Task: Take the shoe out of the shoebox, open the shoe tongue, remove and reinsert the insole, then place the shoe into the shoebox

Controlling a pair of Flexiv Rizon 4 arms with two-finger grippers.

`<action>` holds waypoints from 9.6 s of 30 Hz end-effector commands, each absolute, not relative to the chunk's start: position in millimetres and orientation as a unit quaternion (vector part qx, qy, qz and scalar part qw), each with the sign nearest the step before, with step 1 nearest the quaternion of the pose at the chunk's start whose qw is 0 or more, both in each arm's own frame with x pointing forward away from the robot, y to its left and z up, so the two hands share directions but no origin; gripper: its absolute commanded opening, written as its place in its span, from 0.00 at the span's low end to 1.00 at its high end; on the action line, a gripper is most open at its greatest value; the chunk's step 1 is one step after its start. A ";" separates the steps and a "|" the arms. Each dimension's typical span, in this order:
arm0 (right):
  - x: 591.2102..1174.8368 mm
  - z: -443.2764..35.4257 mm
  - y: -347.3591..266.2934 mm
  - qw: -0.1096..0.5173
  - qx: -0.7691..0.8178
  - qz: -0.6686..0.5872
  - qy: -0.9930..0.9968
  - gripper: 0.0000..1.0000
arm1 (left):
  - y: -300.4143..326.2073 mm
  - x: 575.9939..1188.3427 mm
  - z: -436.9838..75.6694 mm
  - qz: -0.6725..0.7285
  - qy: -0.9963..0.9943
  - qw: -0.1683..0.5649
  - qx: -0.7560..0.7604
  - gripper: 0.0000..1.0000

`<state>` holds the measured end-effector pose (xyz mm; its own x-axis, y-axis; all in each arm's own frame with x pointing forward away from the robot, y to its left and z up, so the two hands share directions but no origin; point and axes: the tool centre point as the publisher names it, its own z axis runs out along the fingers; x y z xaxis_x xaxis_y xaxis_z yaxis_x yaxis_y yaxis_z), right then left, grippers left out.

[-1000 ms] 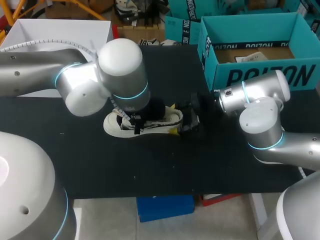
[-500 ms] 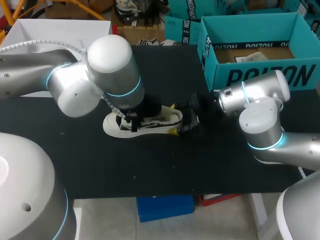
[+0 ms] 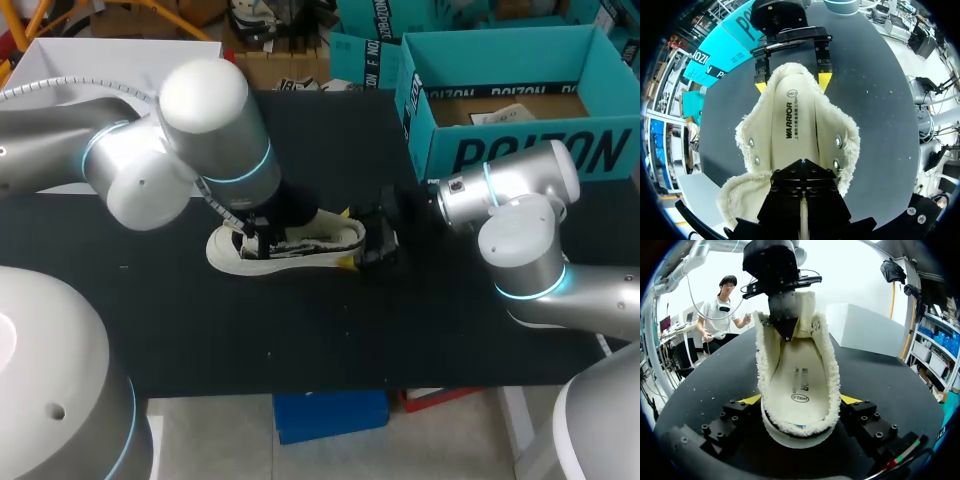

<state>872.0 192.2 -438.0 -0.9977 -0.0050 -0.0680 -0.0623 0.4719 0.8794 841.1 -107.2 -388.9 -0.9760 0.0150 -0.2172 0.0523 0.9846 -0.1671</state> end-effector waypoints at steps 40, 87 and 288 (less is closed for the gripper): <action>874.6 -440.2 190.4 0.027 -0.019 0.513 0.858 0.00 | -111.8 842.8 -346.7 -0.142 0.985 0.097 0.026 0.00; 874.6 -440.2 190.4 0.027 -0.019 0.513 0.858 0.00 | -126.6 837.7 -333.3 -0.064 0.983 -0.174 0.009 0.00; 874.6 -440.2 190.4 0.027 -0.019 0.513 0.858 0.00 | -42.1 911.7 -504.8 0.096 0.967 0.214 -0.102 0.22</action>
<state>874.3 198.6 -437.8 -0.9977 -0.0041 -0.0680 -0.0619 0.4711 0.8799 872.8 -81.7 -414.3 -0.8858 -0.1599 -0.4356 -0.2437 0.9592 0.1434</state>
